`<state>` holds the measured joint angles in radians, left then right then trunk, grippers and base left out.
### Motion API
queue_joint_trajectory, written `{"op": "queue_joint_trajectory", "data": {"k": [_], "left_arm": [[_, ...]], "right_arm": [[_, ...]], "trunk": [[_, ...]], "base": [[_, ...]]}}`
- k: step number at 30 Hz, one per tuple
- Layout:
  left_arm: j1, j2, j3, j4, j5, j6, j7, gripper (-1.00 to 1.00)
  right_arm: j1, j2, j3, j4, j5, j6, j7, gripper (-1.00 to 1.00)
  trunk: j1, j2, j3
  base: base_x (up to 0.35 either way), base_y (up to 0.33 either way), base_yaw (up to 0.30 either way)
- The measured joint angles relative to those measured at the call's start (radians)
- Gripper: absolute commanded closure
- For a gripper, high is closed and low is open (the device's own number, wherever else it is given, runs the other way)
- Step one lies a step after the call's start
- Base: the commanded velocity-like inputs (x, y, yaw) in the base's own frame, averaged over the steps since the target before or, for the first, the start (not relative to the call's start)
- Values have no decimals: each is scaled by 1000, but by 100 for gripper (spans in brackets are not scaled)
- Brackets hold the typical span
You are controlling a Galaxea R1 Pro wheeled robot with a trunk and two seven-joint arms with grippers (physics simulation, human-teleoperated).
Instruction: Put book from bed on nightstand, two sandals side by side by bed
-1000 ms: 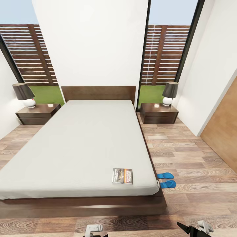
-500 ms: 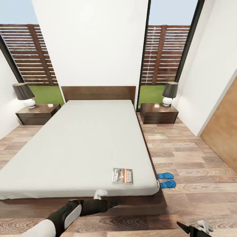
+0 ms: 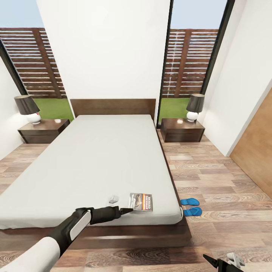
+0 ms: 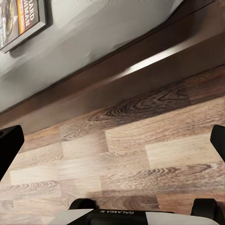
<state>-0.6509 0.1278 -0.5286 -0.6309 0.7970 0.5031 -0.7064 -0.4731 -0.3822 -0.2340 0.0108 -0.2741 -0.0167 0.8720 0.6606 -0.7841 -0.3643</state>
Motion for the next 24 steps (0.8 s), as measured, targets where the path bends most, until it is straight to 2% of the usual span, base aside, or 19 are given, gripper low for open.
{"op": "queue_joint_trajectory", "data": {"k": [7,18,24], "left_arm": [[0,-3,-1,0,-1,0,5,-100],[0,-2,2,-1,-1,4,-1,-100],[0,0,3,0,1,3,-1,-100]], "right_arm": [[0,1,1,0,1,0,-3,-100],[0,1,1,0,2,0,-4,-100],[0,1,1,0,2,0,-4,-100]], "trunk": [[0,0,0],[0,0,0],[0,0,0]], "base": [[253,-113,0],[34,-10,0],[236,0,0]]}}
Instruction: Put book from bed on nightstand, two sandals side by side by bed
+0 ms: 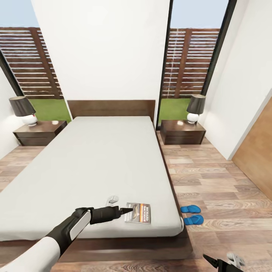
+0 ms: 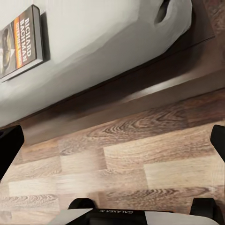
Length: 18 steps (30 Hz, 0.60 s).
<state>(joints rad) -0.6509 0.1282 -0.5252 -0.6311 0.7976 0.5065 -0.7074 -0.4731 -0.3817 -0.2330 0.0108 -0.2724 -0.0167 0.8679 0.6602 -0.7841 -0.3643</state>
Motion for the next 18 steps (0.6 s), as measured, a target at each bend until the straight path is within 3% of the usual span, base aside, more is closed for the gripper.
{"op": "queue_joint_trajectory", "data": {"k": [4,11,18], "left_arm": [[0,0,0,0,1,0,0,-100],[0,0,-1,0,2,0,0,-100],[0,-2,-2,0,3,0,0,-100]], "right_arm": [[0,0,0,0,0,0,0,-100],[0,0,0,0,0,0,0,-100],[0,0,0,0,0,0,0,-100]], "trunk": [[0,0,0],[0,0,0],[0,0,0]], "base": [[223,0,0],[53,-6,0],[181,-109,0]]}}
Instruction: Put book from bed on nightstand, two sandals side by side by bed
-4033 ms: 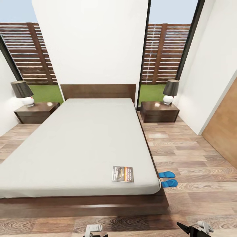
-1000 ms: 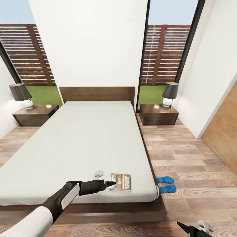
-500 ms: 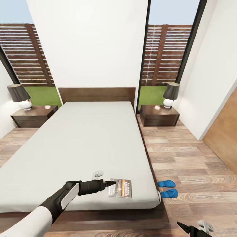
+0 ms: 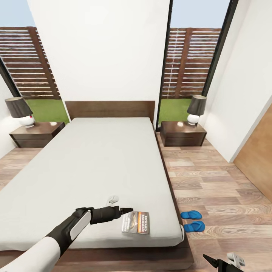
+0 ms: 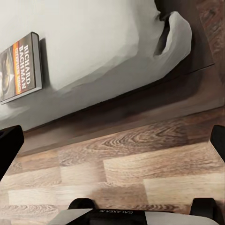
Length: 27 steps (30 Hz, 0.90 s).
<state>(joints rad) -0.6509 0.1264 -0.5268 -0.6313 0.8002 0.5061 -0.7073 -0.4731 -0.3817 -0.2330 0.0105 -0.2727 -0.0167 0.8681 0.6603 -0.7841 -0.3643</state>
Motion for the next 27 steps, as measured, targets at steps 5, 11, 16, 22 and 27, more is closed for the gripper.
{"op": "queue_joint_trajectory", "data": {"k": [5,11,16,22,27], "left_arm": [[0,0,0,0,1,0,0,-100],[0,-1,0,0,1,0,0,-100],[0,-1,0,0,1,0,0,-100],[0,0,0,1,1,0,1,-100],[0,0,2,1,1,-1,3,-100]], "right_arm": [[0,0,0,-1,-1,0,2,-100],[0,-1,-1,-1,-1,0,3,-100],[0,-4,-2,-1,-4,0,4,-100],[0,-15,-9,1,-16,0,3,-100],[0,-82,-12,8,-19,0,-2,-100]], "trunk": [[0,0,0],[0,0,0],[0,0,0],[0,0,0],[0,0,0]], "base": [[104,-73,0],[18,-13,0],[93,-2,0],[56,0,0],[18,0,0]]}}
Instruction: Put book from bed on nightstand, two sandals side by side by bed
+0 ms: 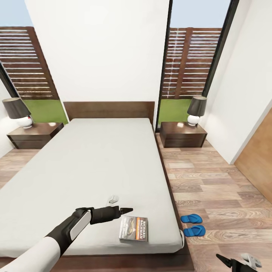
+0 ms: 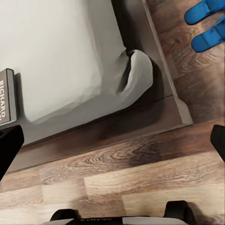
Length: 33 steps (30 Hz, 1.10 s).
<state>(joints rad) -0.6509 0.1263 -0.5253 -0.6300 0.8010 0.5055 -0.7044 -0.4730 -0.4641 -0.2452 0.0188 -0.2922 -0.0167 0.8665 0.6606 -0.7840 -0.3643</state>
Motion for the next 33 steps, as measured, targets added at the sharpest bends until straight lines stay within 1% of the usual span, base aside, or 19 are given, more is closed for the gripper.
{"op": "queue_joint_trajectory", "data": {"k": [4,9,10,12,13,14,15,18,23,33], "left_arm": [[0,0,0,0,0,0,0,-100],[0,0,0,0,0,-1,1,-100],[0,0,0,0,0,-1,2,-100],[0,0,0,0,0,-1,2,-100],[0,0,0,0,0,-1,2,-100],[0,0,0,0,0,-1,2,-100],[0,0,0,0,0,-1,2,-100],[0,0,0,0,0,-1,2,-100],[1,0,1,0,0,-2,4,-100],[3,2,6,1,1,-2,9,-100]], "right_arm": [[0,-10,2,1,-4,-2,-3,-100],[0,-13,2,2,-6,-6,-5,-100],[0,-14,1,3,-8,-24,-14,-100],[0,-14,0,3,-7,-78,-76,-100],[0,-14,-1,3,-6,-120,-129,-100],[0,-14,-1,4,-5,-140,-157,-100],[0,-13,-2,4,-3,-183,-219,-100],[0,-13,-2,4,-1,-217,-269,-100],[0,-8,0,3,0,-233,-291,-100],[0,-3,0,3,0,-235,-293,-100]], "trunk": [[0,0,0],[0,0,0],[0,0,0],[0,0,0],[0,0,0],[0,0,0],[0,0,0],[0,0,0],[0,0,0],[0,0,0]], "base": [[79,-4,0],[119,-59,0],[131,-85,0],[132,-88,0],[133,-89,0],[131,-90,0],[120,-84,0],[56,-40,0],[11,-8,0],[0,0,0]]}}
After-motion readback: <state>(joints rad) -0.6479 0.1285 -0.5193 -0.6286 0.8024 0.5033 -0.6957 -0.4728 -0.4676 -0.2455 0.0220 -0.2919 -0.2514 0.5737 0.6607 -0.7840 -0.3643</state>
